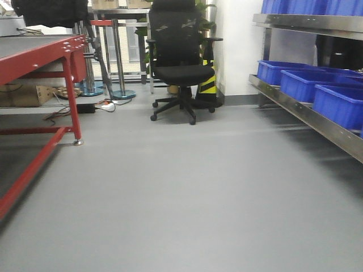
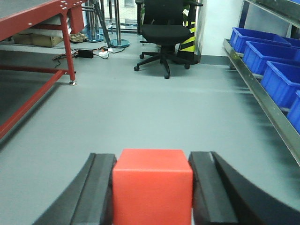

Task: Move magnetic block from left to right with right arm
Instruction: 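Drive the base along the table holding the cube in the right gripper, then turn the base back toward the table near the cardboard boxes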

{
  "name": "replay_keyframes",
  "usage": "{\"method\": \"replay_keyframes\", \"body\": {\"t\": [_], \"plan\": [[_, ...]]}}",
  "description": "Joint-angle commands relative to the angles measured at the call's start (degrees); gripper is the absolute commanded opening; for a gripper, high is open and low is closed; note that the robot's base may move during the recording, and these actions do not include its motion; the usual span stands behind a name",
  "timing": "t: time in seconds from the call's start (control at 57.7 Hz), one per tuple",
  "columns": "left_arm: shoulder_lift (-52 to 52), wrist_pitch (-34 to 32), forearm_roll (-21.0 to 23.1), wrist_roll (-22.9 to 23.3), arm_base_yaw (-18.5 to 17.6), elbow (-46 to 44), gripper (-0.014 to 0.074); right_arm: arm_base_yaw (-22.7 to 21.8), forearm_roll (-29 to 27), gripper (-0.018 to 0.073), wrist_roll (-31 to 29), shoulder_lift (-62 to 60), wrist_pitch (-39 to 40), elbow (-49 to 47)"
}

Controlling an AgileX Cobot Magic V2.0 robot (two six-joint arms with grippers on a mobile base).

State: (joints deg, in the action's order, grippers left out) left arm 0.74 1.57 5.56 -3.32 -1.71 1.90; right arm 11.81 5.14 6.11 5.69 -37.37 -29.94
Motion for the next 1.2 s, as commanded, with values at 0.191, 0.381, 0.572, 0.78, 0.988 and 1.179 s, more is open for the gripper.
{"method": "replay_keyframes", "body": {"t": [0.191,0.381,0.572,0.78,0.988,1.179], "plan": [[0.6,-4.8,0.3,0.3,-0.3,0.3,-0.0126,-0.1,0.3,0.0225,-0.3,0.9,5.3,-1.4],[0.6,-4.8,0.3,0.3,-0.3,0.3,-0.0126,-0.1,0.3,0.0225,-0.3,0.9,5.3,-1.4],[0.6,-4.8,0.3,0.3,-0.3,0.3,-0.0126,-0.1,0.3,0.0225,-0.3,0.9,5.1,-1.4],[0.6,-4.8,0.3,0.3,-0.3,0.3,-0.0126,-0.1,0.3,0.0225,-0.3,0.9,5.1,-1.4],[0.6,-4.8,0.3,0.3,-0.3,0.3,-0.0126,-0.1,0.3,0.0225,-0.3,0.9,5.0,-1.4],[0.6,-4.8,0.3,0.3,-0.3,0.3,-0.0126,-0.1,0.3,0.0225,-0.3,0.9,5.1,-1.4]]}}
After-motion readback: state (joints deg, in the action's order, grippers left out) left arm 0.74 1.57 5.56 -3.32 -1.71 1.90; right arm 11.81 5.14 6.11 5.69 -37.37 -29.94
